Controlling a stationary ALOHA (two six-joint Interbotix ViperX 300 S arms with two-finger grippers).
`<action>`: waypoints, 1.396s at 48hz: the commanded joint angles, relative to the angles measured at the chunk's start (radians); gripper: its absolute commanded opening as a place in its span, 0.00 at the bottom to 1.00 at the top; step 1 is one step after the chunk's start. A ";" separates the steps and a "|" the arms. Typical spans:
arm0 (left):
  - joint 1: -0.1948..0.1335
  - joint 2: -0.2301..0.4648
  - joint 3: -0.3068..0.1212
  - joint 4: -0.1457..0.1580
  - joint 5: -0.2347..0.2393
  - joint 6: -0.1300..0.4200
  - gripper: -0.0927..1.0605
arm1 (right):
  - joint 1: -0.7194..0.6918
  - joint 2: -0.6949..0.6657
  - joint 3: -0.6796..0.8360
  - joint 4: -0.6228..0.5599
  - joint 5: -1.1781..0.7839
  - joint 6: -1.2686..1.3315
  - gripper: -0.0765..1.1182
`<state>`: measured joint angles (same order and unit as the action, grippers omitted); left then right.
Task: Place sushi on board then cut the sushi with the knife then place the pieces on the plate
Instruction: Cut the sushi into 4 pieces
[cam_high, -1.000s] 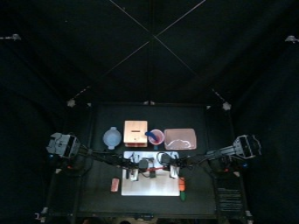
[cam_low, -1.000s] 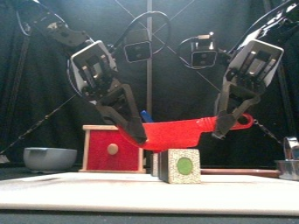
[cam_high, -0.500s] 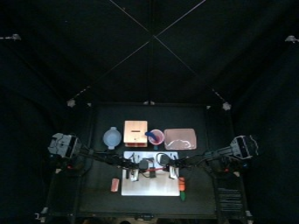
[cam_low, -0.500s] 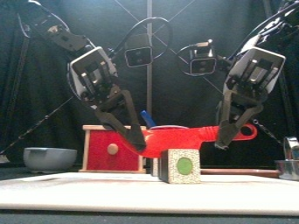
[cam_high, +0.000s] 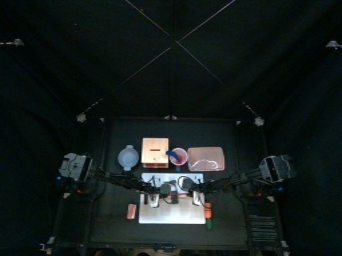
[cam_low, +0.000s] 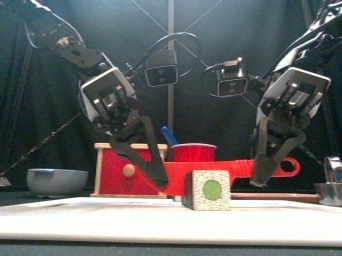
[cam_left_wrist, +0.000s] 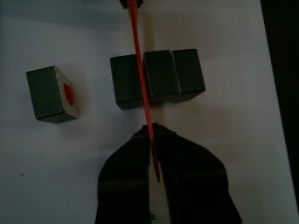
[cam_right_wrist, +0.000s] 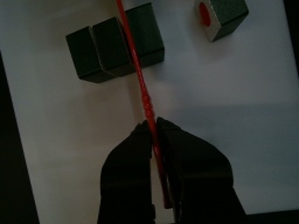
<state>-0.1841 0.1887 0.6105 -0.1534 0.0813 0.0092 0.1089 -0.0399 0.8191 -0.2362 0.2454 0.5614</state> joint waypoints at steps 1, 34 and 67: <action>-0.032 -0.005 0.003 -0.003 0.008 0.002 0.45 | -0.021 -0.012 0.008 0.005 0.009 0.014 0.37; 0.025 0.006 0.025 0.002 0.006 0.006 0.45 | -0.057 0.035 0.002 -0.020 0.008 0.005 0.37; 0.017 -0.132 0.014 0.021 0.006 0.006 0.45 | -0.057 -0.112 -0.034 -0.025 0.020 0.006 0.37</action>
<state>-0.1365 0.1012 0.6351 -0.1335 0.0951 0.0169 0.0767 -0.0920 0.7992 -0.2638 0.2577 0.5614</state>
